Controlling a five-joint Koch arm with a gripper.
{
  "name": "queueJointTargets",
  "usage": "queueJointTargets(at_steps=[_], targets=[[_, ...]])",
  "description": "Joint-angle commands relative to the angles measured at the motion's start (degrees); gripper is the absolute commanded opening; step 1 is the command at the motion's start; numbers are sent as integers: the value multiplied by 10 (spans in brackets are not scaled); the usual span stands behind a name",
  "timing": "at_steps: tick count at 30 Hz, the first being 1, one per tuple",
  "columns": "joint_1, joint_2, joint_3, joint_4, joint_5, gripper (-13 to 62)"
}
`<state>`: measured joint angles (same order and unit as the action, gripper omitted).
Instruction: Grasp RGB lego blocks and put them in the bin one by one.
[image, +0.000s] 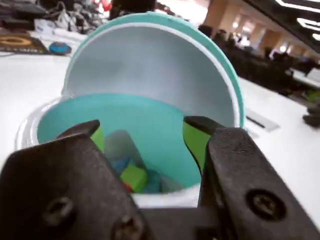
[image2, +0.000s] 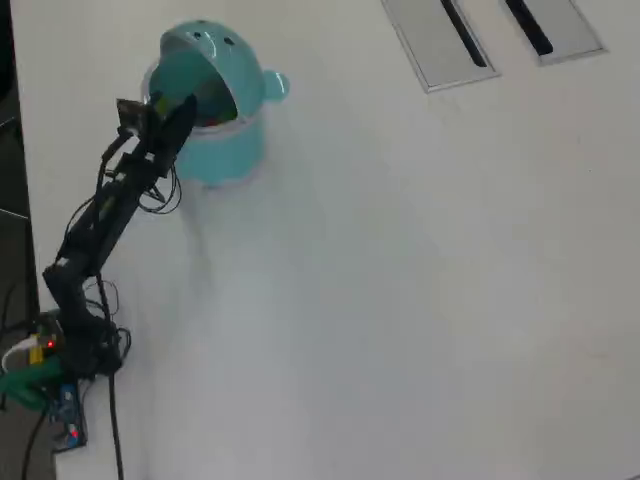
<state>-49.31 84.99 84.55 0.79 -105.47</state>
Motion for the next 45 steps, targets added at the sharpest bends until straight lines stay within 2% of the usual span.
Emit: queueJointTargets(at_steps=[1,7,12,19,27,45], targets=[[29,74,4,5,-11,281],[113,193,117,10,-54,287],[187,270,198,11,-62,368],[246,355,291,10,-92,337],[407,457,395,12,-96,330],[595,504,468,9,-94,353]])
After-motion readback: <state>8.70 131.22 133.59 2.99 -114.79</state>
